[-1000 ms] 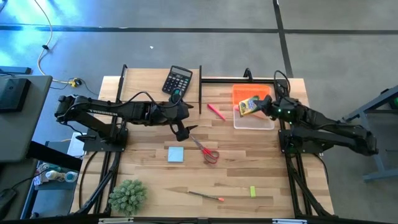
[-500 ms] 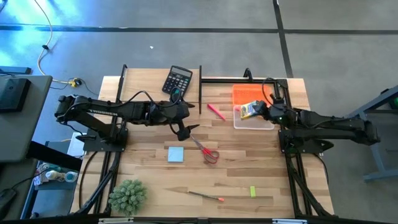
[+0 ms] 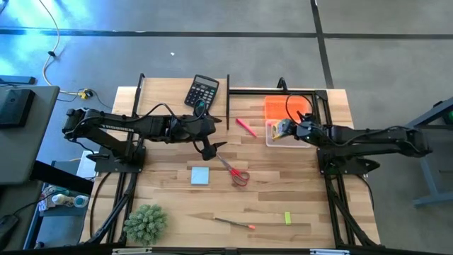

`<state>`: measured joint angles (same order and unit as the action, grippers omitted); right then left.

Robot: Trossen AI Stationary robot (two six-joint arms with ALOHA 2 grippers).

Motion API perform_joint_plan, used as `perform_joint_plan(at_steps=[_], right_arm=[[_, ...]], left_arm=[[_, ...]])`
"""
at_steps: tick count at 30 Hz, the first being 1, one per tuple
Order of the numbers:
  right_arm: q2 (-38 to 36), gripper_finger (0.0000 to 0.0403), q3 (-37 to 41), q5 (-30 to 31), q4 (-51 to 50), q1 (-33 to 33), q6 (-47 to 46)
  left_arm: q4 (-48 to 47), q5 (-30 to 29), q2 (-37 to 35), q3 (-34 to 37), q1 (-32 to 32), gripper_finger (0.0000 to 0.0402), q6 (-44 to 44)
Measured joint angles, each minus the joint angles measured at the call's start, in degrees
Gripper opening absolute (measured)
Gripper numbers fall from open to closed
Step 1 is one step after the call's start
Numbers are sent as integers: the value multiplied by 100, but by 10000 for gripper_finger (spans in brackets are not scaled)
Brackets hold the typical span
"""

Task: Pack school essentials
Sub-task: Put the yellow crayon box into the orange supply box

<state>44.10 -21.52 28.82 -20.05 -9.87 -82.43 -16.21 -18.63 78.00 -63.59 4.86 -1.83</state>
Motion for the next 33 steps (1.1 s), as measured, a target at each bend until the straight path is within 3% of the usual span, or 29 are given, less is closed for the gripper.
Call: perform_joint_plan(at_steps=[11,27,33], right_arm=[[425,133,0,-68,165,-2,38],[469,134,0,-376,244,-25,168],[469,165,0,-487,129,-35,144]], left_arm=[[-2,1,0,0,0,397,0],[-2,1,0,0,0,396,1],[-2,1,0,0,-2,396,-2]])
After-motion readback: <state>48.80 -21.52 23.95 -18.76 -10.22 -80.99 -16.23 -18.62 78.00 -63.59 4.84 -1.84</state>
